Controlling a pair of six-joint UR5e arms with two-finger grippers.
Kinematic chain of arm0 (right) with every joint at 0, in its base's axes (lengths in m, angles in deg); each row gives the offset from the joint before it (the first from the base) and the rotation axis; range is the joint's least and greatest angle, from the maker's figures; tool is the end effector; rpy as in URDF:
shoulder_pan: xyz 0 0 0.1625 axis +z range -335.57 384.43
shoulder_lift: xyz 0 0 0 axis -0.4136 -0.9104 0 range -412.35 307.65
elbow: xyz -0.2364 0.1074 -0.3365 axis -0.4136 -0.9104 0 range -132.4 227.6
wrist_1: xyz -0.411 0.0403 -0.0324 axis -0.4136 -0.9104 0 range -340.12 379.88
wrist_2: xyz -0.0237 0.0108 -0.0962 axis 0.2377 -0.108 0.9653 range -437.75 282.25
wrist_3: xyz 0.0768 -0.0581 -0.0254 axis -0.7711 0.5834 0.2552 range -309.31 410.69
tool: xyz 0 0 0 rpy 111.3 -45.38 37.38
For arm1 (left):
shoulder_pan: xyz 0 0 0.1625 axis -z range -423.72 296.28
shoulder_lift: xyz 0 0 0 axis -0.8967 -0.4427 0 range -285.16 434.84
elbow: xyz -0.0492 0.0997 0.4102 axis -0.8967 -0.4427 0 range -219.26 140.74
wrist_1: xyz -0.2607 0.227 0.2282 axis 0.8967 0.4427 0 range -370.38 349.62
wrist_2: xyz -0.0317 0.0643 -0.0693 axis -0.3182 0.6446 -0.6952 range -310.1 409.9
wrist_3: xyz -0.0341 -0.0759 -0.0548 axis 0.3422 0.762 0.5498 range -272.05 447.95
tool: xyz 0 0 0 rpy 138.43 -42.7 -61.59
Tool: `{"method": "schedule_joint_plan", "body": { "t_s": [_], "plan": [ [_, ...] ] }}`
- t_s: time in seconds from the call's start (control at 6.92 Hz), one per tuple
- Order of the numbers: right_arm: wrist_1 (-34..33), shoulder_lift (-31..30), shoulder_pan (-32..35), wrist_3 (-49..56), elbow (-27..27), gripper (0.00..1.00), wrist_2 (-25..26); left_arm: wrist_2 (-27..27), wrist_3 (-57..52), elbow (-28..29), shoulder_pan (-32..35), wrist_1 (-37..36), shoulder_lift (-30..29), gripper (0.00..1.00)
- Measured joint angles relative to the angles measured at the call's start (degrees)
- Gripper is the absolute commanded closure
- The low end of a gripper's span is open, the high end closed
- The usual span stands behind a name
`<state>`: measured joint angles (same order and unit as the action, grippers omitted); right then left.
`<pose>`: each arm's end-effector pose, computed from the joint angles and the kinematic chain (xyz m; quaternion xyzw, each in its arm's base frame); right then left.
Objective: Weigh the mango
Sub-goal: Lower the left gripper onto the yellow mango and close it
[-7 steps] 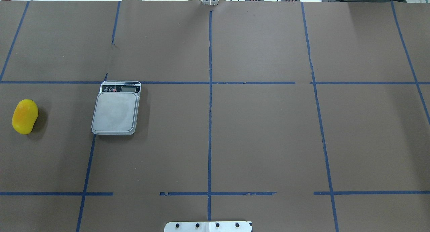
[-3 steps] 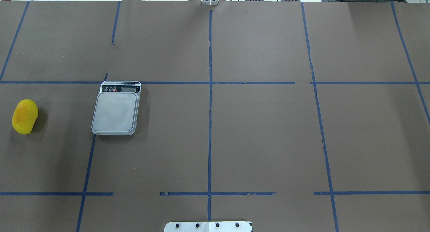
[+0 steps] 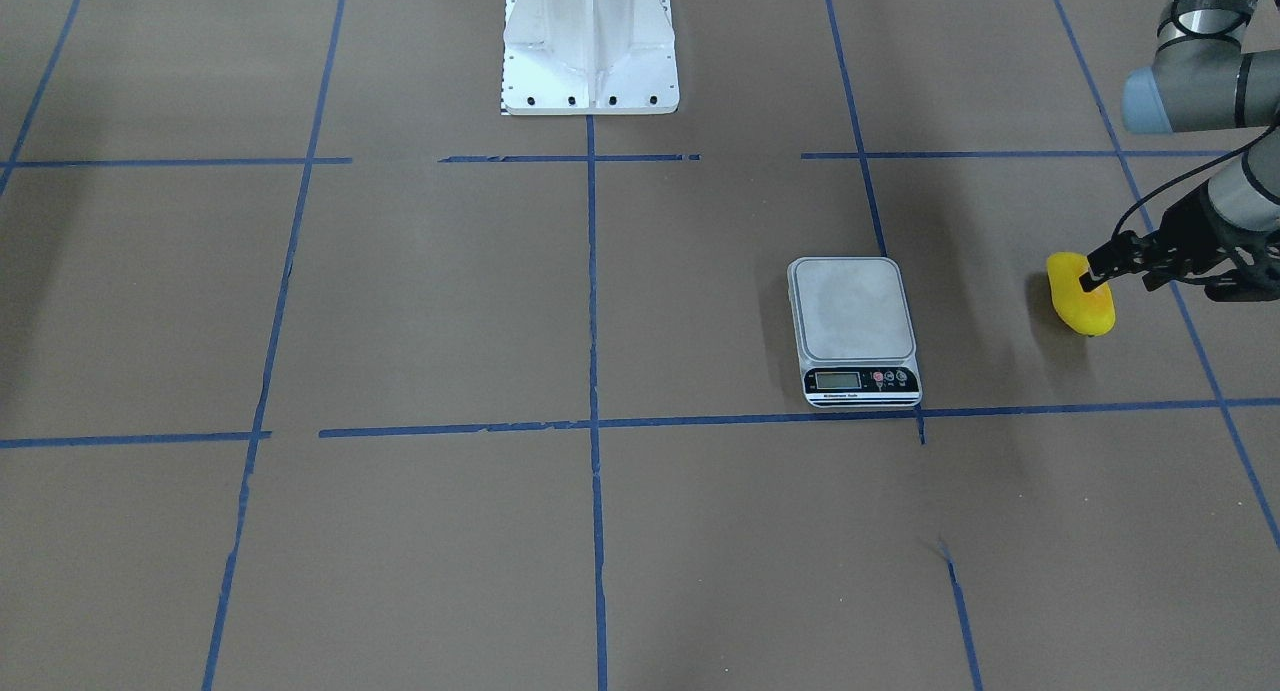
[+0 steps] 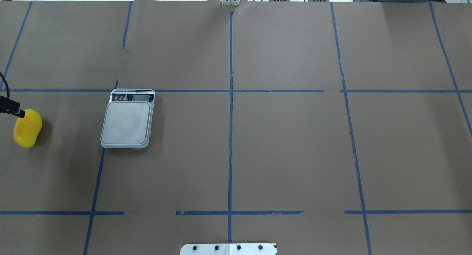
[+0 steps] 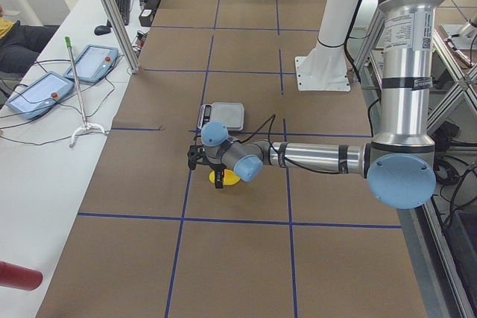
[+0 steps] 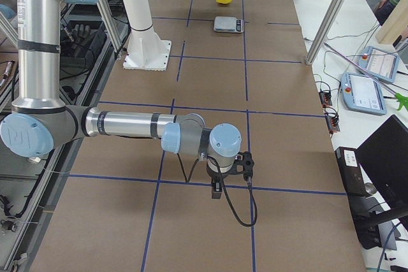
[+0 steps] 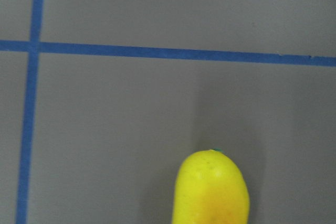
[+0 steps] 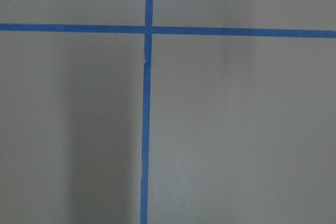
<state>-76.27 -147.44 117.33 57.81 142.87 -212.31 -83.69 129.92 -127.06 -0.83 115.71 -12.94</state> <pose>0.0859 -0.4424 0.6657 -0.0150 -0.3814 -0.0143 0.9242 0.1691 -0.4721 0.6264 0.0062 0.4378 -0.0151 0.8989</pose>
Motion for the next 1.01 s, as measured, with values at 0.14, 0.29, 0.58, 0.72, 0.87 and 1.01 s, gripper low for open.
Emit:
{"method": "schedule_joint_plan", "body": {
  "t_s": [0.14,0.29,0.58,0.72,0.87,1.01],
  "plan": [
    [0.0,0.0,0.0,0.0,0.0,0.00,0.0,0.1,0.7,2.4,-0.9,3.1,-0.4,0.00],
    [0.0,0.0,0.0,0.0,0.0,0.00,0.0,0.1,1.1,3.8,-1.5,4.4,-1.2,0.02],
    [0.0,0.0,0.0,0.0,0.0,0.00,0.0,-0.2,1.4,4.7,-2.9,5.1,-2.3,0.49],
    [0.0,0.0,0.0,0.0,0.0,0.00,0.0,-0.1,1.3,5.0,-3.6,5.1,-2.5,0.99],
    [0.0,0.0,0.0,0.0,0.0,0.00,0.0,-0.1,1.2,5.1,-4.0,5.1,-2.6,1.00],
    [0.0,0.0,0.0,0.0,0.0,0.00,0.0,-0.2,1.2,4.7,-4.2,5.1,-2.6,1.00]
  ]
}}
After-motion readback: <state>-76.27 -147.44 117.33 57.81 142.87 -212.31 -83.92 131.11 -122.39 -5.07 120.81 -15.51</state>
